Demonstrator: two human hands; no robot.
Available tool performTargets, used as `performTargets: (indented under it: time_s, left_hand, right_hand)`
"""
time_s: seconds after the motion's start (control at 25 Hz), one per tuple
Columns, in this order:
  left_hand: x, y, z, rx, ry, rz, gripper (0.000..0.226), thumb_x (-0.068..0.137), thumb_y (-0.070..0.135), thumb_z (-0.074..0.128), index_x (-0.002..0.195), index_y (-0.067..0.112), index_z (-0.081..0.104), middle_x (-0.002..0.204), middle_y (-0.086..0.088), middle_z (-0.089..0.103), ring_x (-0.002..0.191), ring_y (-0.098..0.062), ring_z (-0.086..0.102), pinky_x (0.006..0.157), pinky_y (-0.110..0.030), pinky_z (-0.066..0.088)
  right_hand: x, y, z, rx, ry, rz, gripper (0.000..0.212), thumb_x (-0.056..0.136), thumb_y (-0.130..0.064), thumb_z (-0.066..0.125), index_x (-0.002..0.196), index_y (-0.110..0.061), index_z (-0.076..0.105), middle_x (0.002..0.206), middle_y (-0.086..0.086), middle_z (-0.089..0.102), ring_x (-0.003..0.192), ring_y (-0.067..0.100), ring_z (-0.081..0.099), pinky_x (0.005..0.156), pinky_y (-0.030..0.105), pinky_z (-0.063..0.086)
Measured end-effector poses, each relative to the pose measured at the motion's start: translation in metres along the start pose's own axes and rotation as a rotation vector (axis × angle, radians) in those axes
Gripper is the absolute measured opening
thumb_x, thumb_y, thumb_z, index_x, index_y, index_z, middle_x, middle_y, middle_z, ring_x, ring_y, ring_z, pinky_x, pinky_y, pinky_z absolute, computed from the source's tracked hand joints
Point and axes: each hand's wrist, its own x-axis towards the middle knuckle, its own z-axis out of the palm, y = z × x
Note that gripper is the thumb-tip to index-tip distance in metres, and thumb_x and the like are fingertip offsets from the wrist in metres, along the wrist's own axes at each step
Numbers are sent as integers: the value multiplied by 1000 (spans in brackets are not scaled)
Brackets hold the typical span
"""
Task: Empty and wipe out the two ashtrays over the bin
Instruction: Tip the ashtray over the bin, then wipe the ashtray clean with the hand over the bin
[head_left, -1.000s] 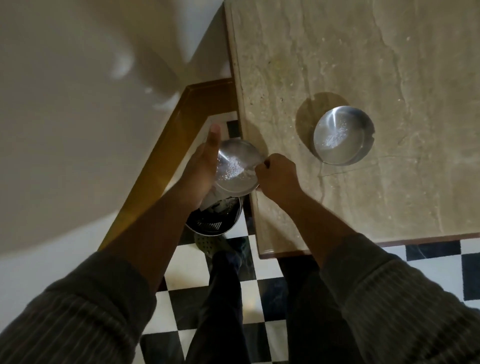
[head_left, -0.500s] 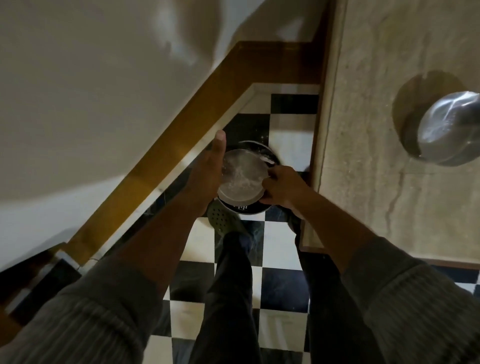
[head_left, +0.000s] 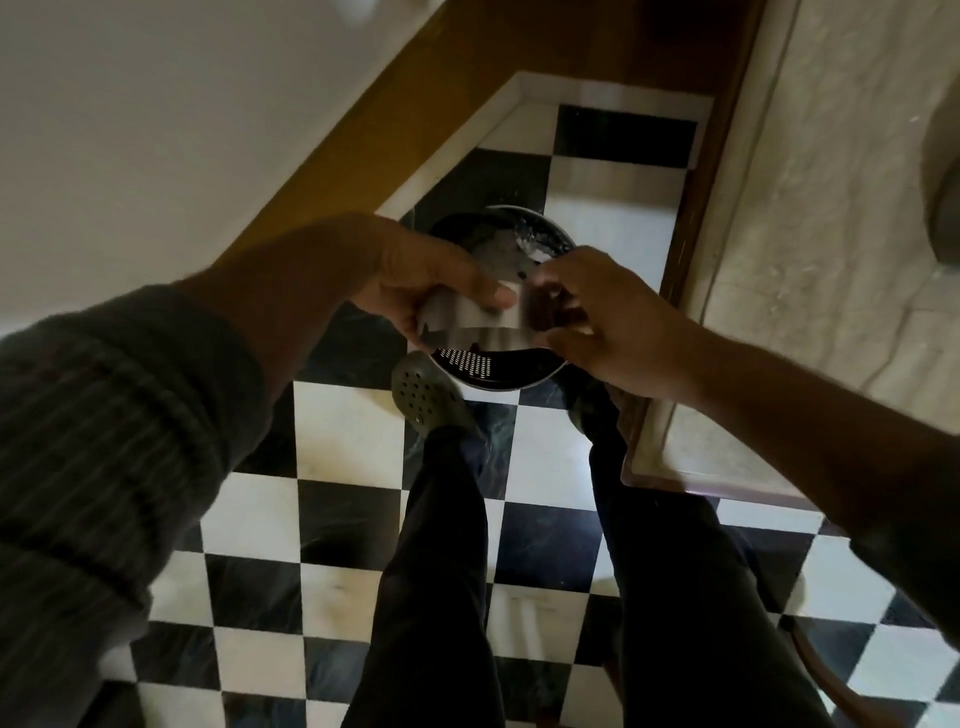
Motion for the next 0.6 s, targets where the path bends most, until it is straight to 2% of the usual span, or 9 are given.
performTargets:
  time_s: [0.08,0.12,0.24,0.32,0.4,0.48,0.52,0.6]
  left_hand:
    - [12,4,0,91,-43,-21,74,58,29,85,127,22,61,120,-9,64,106,-29,61,90,-45,54]
    - [18,4,0,103,-37,-18,77,53,32,85,126,23,62,121,-9,64,108,-28,61,90,-44,55]
    - [29,0,1,83,62,62,66,52,33,84,111,32,55,123,-6,61,112,-29,60,92,-43,54]
    - [35,-8,0,163,179,143,96,43,44,90,128,30,48,131,-6,58,117,-30,58,98,-49,53]
    - [39,-18,4,279,317,237,129,34,60,89,146,26,35,140,-4,53,123,-28,55,101,-51,52]
    - [42,-31,11,444,497,376,145,33,77,84,154,19,27,148,-5,48,131,-28,50,107,-48,48]
    - [42,-38,16,530,588,439,147,37,79,82,155,14,23,151,-8,44,134,-30,47,110,-46,44]
    - [45,-50,29,669,749,545,144,47,70,85,156,5,18,154,-17,39,138,-35,42,112,-47,40]
  right_hand:
    - [3,9,0,-42,-19,-60,44,88,-9,69,128,-9,51,124,12,49,112,26,57,92,45,57]
    - [4,13,-1,-67,-23,-79,45,88,-9,69,128,-8,50,126,13,48,112,26,58,91,45,58]
    - [9,19,-2,-148,6,-139,48,86,-10,72,129,-5,51,129,16,48,108,30,60,87,48,58]
    - [10,21,-1,-209,9,-167,55,83,-14,76,131,-6,51,130,17,48,110,32,59,87,50,57]
    - [9,22,2,-216,6,-144,76,80,-27,79,143,-8,41,139,17,44,123,31,52,97,49,53]
    - [3,21,5,-163,37,-81,99,77,-45,78,153,-10,26,151,17,37,138,30,40,113,46,41]
    - [-1,20,6,-149,73,-57,107,75,-54,75,155,-10,20,156,16,32,144,28,31,119,39,32]
    - [-9,12,3,-181,199,-77,115,73,-68,67,155,-5,14,163,17,21,152,27,15,124,26,12]
